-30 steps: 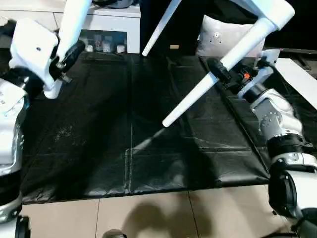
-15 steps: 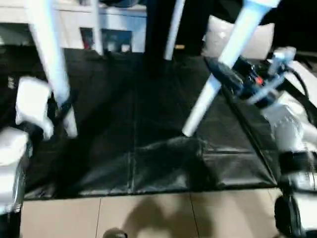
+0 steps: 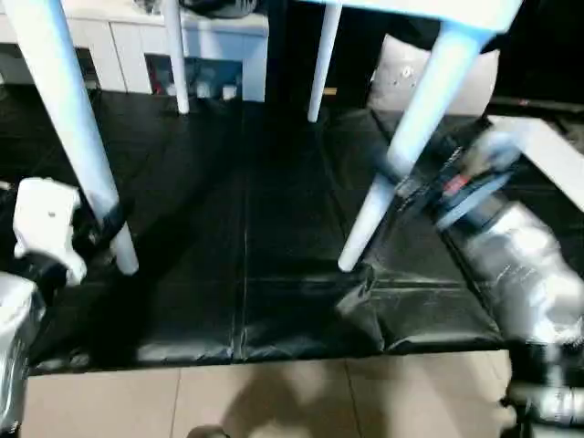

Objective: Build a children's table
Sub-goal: Flip table

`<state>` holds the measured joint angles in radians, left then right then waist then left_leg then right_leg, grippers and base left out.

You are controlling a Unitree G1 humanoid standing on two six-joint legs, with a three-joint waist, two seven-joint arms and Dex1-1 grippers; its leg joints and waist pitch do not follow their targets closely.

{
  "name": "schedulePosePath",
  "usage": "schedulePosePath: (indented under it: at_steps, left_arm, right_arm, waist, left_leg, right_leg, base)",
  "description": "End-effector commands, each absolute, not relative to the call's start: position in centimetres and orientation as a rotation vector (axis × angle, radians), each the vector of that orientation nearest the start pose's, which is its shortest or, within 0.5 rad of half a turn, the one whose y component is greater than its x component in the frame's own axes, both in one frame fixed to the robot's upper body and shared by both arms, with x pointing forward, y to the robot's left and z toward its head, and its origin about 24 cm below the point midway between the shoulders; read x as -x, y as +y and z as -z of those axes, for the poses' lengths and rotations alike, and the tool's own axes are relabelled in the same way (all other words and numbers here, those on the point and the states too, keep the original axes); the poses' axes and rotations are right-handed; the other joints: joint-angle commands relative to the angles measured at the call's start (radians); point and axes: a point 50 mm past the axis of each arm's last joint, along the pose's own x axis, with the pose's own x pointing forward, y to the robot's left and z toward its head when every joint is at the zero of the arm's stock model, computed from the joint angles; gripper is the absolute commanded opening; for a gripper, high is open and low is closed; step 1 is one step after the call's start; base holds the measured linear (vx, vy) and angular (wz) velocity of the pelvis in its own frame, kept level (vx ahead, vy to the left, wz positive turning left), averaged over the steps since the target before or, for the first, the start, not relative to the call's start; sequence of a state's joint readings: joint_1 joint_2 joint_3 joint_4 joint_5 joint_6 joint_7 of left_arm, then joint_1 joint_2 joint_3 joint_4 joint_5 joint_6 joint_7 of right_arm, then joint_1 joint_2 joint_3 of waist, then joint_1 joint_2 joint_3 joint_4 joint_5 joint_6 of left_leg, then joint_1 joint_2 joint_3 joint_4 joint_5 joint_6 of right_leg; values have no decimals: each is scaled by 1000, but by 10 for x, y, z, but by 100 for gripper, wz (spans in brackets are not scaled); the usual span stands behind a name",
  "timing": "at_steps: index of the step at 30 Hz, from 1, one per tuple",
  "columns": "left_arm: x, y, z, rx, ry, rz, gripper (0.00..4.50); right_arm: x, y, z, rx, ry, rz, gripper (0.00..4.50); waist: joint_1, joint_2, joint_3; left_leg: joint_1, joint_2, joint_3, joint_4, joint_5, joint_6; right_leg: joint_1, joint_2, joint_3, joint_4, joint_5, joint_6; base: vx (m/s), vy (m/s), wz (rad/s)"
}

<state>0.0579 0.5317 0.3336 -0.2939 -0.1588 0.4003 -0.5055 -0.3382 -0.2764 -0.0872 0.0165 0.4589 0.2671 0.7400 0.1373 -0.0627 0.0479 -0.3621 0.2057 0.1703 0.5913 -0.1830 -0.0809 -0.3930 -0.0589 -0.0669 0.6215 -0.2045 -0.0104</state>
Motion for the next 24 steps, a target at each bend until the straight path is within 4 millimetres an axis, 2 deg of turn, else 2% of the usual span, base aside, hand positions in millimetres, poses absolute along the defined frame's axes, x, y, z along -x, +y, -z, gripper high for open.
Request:
schedulePosePath:
  at_steps: [1,2,4,5,6,8,10,11,12,13,14,15,16,17,18,19,20,21,22,23,24]
  left_arm:
    - [-215,274,-110,-284,148,240,261]
    - [-209,276,-110,-269,137,232,267]
    - [-203,277,-110,-252,127,233,292]
    - [-186,277,-108,-193,93,244,302]
    - [-185,277,-108,-189,90,245,302]
    - [-173,271,-105,-124,65,244,304]
    - [-167,260,-103,-68,56,263,304]
    - [-165,252,-103,-26,55,275,304]
    - [-164,240,-102,13,64,301,304]
    - [-164,230,-101,45,68,319,304]
    - [-165,221,-101,75,66,324,304]
    - [-173,209,-98,108,60,314,304]
    - [-173,209,-98,108,60,314,304]
    - [-180,201,-93,114,71,311,304]
    - [-185,198,-88,121,90,311,304]
    - [-188,198,-84,112,104,300,304]
    - [-196,200,-77,89,117,278,304]
    - [-201,202,-75,65,121,262,304]
    - [-207,203,-73,52,117,254,304]
    - [-209,202,-74,52,114,255,304]
    - [-214,199,-76,52,101,273,304]
  right_arm:
    - [-290,-174,-119,-161,-136,-734,450]
    - [-285,-179,-116,-179,-135,-717,450]
    - [-280,-182,-113,-195,-134,-705,450]
    - [-264,-189,-104,-200,-123,-669,450]
    - [-263,-189,-103,-200,-122,-667,450]
    - [-245,-195,-97,-188,-119,-628,450]
    - [-235,-198,-96,-198,-120,-601,450]
    - [-230,-198,-94,-210,-100,-582,450]
    - [-223,-197,-93,-210,-83,-579,450]
    - [-217,-195,-91,-214,-68,-576,450]
    - [-212,-193,-90,-221,-53,-570,450]
    - [-205,-187,-88,-247,-25,-550,450]
    - [-205,-187,-88,-247,-25,-550,450]
    - [-203,-178,-85,-255,7,-540,450]
    - [-202,-171,-82,-257,36,-537,450]
    - [-203,-167,-79,-253,59,-526,450]
    - [-208,-162,-74,-236,87,-511,450]
    - [-212,-159,-72,-222,91,-510,450]
    - [-215,-155,-70,-199,98,-508,450]
    - [-216,-153,-70,-191,100,-511,450]
    - [-217,-149,-69,-174,103,-538,450]
  waist:
    - [-9,30,-46]
    - [-6,33,-43]
    - [-6,30,-43]
    - [-2,33,-39]
    - [0,29,-41]
    - [0,30,-36]
    - [1,36,-32]
    - [0,32,-28]
    - [0,32,-25]
    - [1,42,-24]
    - [-1,41,-18]
    - [-1,51,-16]
    - [-3,42,-10]
    - [-6,49,-8]
    - [-13,48,-9]
    - [-14,48,-8]
    - [-33,55,-9]
    - [-39,54,-10]
    - [-46,58,-18]
    - [-49,66,-14]
    - [-61,72,-21]
  left_leg:
    - [22,30,-17,-88,-367,-47]
    - [18,34,-17,-92,-364,-45]
    - [18,32,-13,-92,-358,-31]
    - [13,31,-14,-93,-348,-25]
    - [10,33,-13,-94,-340,-21]
    - [11,31,-11,-96,-345,-9]
    - [11,33,-12,-97,-355,-7]
    - [10,35,-12,-99,-375,-6]
    - [10,34,-13,-100,-390,-6]
    - [15,33,-14,-100,-416,-10]
    - [16,32,-16,-101,-440,-13]
    - [19,31,-18,-101,-464,-18]
    - [29,26,-18,-97,-495,-20]
    - [32,19,-21,-95,-511,-23]
    - [34,12,-23,-89,-505,-29]
    - [38,9,-23,-86,-499,-30]
    - [33,4,-28,-90,-482,-34]
    - [30,4,-29,-92,-481,-35]
    - [27,7,-34,-98,-469,-35]
    - [30,12,-39,-102,-492,-35]
    - [22,20,-48,-108,-503,-33]
  right_leg:
    - [22,-74,53,-95,-335,-93]
    - [23,-73,52,-95,-305,-103]
    - [24,-68,53,-94,-264,-116]
    - [26,-71,54,-96,-265,-114]
    - [31,-74,55,-97,-256,-113]
    - [28,-71,54,-103,-280,-104]
    - [27,-71,55,-106,-312,-92]
    - [25,-72,56,-110,-346,-85]
    - [24,-71,55,-113,-378,-78]
    - [20,-70,55,-120,-423,-63]
    - [18,-70,55,-127,-474,-42]
    - [15,-69,53,-130,-508,-34]
    - [6,-69,48,-145,-590,-4]
    - [6,-70,44,-154,-646,13]
    - [9,-71,37,-167,-716,48]
    - [6,-70,34,-175,-740,61]
    - [19,-68,19,-181,-737,77]
    - [24,-67,14,-185,-732,84]
    - [37,-71,12,-176,-685,80]
    - [36,-72,7,-178,-674,67]
    - [51,-79,5,-169,-589,34]
  base:
    - [0,0,0]
    - [0,0,0]
    - [0,0,0]
    - [0,0,0]
    - [0,0,0]
    - [0,0,0]
    - [0,0,0]
    - [0,0,0]
    - [0,0,0]
    - [0,0,0]
    - [0,0,0]
    - [0,0,0]
    - [0,0,0]
    - [0,0,0]
    - [0,0,0]
    - [-51,-4,-3]
    - [0,0,0]
    - [0,0,0]
    - [0,0,0]
    - [0,0,0]
    - [0,0,0]
